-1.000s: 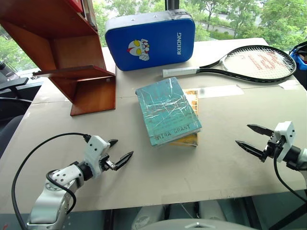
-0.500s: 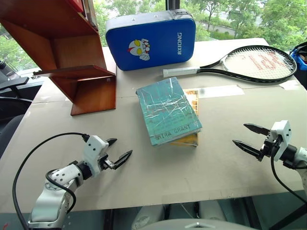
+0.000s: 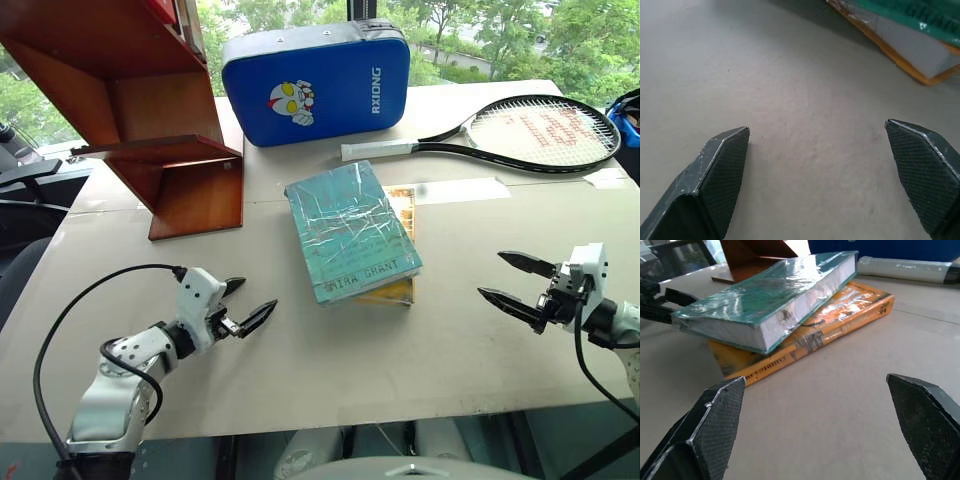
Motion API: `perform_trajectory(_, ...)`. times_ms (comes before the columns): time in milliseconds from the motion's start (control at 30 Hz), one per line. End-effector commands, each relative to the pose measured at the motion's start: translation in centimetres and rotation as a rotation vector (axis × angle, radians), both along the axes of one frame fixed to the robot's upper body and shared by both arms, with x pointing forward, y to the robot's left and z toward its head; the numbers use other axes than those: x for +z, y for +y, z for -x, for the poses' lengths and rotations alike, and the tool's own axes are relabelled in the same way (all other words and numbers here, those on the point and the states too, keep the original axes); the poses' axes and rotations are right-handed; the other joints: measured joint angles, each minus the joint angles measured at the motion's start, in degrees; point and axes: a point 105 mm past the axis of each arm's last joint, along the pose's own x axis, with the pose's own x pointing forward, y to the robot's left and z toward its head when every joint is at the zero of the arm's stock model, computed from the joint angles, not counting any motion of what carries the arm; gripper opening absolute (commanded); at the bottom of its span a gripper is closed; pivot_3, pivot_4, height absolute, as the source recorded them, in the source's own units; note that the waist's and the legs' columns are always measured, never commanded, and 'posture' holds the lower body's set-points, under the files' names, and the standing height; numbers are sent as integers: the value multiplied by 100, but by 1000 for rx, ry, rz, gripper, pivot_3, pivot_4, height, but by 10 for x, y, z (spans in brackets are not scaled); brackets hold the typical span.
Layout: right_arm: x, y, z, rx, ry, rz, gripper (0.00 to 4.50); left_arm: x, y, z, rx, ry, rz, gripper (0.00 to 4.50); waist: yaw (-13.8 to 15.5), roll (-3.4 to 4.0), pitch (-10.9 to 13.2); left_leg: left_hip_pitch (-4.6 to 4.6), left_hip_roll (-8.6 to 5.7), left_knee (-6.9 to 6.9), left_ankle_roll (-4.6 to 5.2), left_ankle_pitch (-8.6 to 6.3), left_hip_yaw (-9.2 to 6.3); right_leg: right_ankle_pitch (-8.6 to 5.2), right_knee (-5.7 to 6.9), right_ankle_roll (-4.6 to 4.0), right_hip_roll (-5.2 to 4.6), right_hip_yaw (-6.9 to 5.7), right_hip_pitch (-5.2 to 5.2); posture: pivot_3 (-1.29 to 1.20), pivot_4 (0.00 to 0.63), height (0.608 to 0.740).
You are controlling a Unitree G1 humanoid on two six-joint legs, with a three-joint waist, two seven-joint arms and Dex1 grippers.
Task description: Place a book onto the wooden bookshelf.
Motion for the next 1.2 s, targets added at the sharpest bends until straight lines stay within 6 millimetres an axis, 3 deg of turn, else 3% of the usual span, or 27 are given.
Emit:
perform_trajectory(33,42,15,5,64,-75,-89,4500,30,-10,-7,-38,38,222,4468,-2,-4,3,-1,0,2,0,0,-1,0,0,0,0,-1,0,0,150,740)
perform_trajectory(167,67,32,8,129,-108,-115,4500,45,-15,-29,-14,71,345,4468,-1,-14,5,-4,0,18,0,0,-12,1,8,0,0,-16,1,0,150,740)
perform_trajectory(367,87,42,8,148,-158,-112,4500,44,-49,-37,-142,300,504,4468,-7,-28,13,-11,-9,28,1,-1,-7,2,7,3,-4,-26,0,0,150,740)
perform_trajectory(600,79,42,11,144,-152,-47,4500,8,-60,-51,-101,594,667,4468,-4,-36,11,-11,-10,34,1,-1,-13,2,9,3,-4,-35,0,0,150,740)
perform_trajectory(767,77,39,12,126,-155,-36,4500,22,-77,-56,-182,669,810,4468,14,-37,10,-11,-16,46,1,-1,-12,6,15,10,-8,-33,4,0,150,740)
perform_trajectory(967,73,40,12,119,-158,-35,4500,29,-86,-61,-203,711,864,4468,-6,-40,12,-12,-16,47,1,-1,-12,7,15,11,-9,-31,2,0,150,740)
perform_trajectory(1100,70,36,12,111,-158,-30,4500,32,-80,-63,-180,705,887,3456,-18,-41,13,-12,-16,47,1,-1,-10,7,17,11,-8,-29,1,0,150,740)
perform_trajectory(1200,69,35,11,112,-159,-26,4500,32,-76,-60,-168,699,887,2002,-17,-41,13,-12,-16,47,1,-1,-8,7,20,11,-8,-27,0,0,150,740)
